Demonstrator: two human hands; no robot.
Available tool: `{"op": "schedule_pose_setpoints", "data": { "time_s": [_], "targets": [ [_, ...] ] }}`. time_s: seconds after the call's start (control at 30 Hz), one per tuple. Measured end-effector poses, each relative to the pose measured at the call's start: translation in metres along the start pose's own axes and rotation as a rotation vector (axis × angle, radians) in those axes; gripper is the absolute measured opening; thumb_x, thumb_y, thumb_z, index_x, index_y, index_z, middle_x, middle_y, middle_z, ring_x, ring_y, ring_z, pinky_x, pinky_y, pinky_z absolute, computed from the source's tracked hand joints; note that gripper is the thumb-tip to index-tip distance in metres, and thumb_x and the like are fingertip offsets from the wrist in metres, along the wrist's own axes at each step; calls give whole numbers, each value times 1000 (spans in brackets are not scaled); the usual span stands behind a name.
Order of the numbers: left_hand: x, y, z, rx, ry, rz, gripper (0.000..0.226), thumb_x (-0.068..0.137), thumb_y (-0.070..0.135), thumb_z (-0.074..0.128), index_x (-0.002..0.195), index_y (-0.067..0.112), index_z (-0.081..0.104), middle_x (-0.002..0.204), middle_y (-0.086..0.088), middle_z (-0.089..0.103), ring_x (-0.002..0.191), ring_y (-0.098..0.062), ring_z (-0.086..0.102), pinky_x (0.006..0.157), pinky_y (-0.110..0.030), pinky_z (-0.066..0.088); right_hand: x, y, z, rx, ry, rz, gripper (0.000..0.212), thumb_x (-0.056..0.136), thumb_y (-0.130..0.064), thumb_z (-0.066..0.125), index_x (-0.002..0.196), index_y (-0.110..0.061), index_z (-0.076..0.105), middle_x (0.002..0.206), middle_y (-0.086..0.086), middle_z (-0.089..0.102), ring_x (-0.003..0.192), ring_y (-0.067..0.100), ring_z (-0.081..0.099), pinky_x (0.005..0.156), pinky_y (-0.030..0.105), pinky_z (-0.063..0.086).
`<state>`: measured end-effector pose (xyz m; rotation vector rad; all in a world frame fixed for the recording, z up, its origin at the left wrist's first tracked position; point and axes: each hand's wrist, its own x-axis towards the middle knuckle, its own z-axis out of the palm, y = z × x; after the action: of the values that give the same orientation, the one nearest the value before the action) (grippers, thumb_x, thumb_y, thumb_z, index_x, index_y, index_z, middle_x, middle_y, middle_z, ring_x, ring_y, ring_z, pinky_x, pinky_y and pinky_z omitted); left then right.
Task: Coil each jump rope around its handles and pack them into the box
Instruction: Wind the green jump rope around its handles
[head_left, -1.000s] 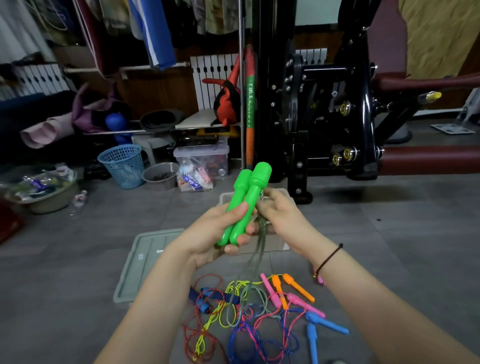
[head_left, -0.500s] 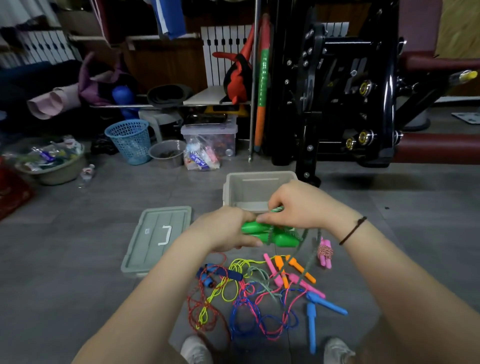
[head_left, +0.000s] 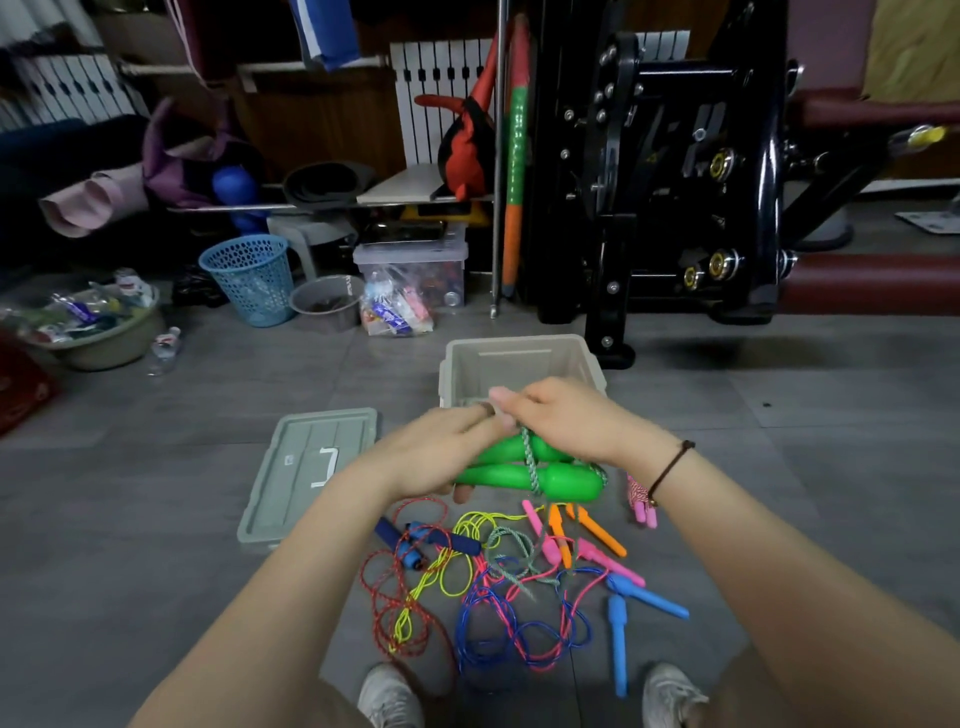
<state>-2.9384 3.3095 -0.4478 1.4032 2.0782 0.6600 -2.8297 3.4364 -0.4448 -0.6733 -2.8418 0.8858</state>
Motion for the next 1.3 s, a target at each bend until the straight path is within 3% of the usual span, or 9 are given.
{"op": "schedule_pose_setpoints", "data": {
  "time_s": [0.17, 0.3, 0.47, 0.63, 0.7, 0.8, 0.9, 1.03, 1.3],
  "targets": [
    [15, -13, 1, -295, 235, -50, 24, 80, 28, 39, 61, 18, 51, 60, -14, 55, 45, -24, 53, 38, -22, 29, 3, 3, 11, 34, 313, 13, 55, 98, -43, 38, 50, -15, 31, 50, 1, 36, 61, 26, 42, 59, 35, 32],
    [20, -12, 1, -528, 373, -6, 31, 98, 23, 46, 68, 15, 53, 49, 4, 48, 40, -14, 42, 37, -17, 26, 3, 0, -2, 126, 467, 84, 55, 99, -38, 40, 49, -15, 30, 48, -1, 33, 61, 23, 38, 59, 32, 28],
    [25, -2, 7, -406, 622, 38, 45, 84, 51, 45, 56, 16, 43, 51, -4, 38, 51, -17, 40, 48, -37, 39, -2, 4, -17, 471, 166, 177, 40, 95, -45, 46, 69, -17, 54, 63, -4, 49, 59, 12, 45, 63, 26, 36],
    [19, 19, 13, -781, 512, 57, 39, 98, 18, 46, 62, 4, 47, 45, -1, 39, 36, -8, 35, 39, -12, 27, -19, 14, -34, 1147, -351, 249, 35, 72, -45, 70, 57, -14, 71, 58, 1, 66, 49, 11, 59, 55, 23, 50],
    [19, 23, 11, -948, 556, 50, 37, 98, 19, 45, 61, 15, 46, 45, 4, 40, 35, -6, 34, 37, -11, 25, -15, 21, -27, 1279, -322, 178, 30, 54, -43, 83, 59, -17, 70, 52, 0, 57, 41, 8, 44, 51, 21, 43],
    [27, 21, 6, -1035, 766, 10, 32, 96, 18, 46, 64, 18, 47, 48, 6, 38, 38, -7, 30, 36, -11, 23, -2, 12, -14, 1432, -96, 183, 29, 92, -17, 47, 63, -17, 48, 38, -7, 34, 31, 3, 23, 38, 16, 32],
    [35, 8, 2, -919, 1027, -61, 24, 85, 32, 47, 64, 22, 52, 58, -4, 40, 48, -18, 32, 42, -21, 30, 2, -11, 6, 1175, 13, 132, 31, 102, -23, 32, 80, -13, 51, 45, -3, 43, 34, 9, 29, 40, 20, 41],
    [34, -13, -17, -301, 1290, -142, 31, 92, 22, 48, 62, 15, 44, 57, -9, 38, 62, -31, 35, 59, -34, 21, -11, -26, 19, 822, -180, -32, 27, 103, -21, 32, 104, -3, 52, 57, 8, 53, 32, 12, 41, 43, 24, 49],
    [31, -26, -10, 299, 872, 332, 26, 82, 39, 41, 65, 20, 36, 53, -3, 43, 54, -25, 39, 50, -29, 33, -9, -6, -28, 329, 150, -58, 44, 92, -43, 54, 57, -17, 61, 36, -1, 50, 33, 7, 42, 45, 20, 39]
  ]
}}
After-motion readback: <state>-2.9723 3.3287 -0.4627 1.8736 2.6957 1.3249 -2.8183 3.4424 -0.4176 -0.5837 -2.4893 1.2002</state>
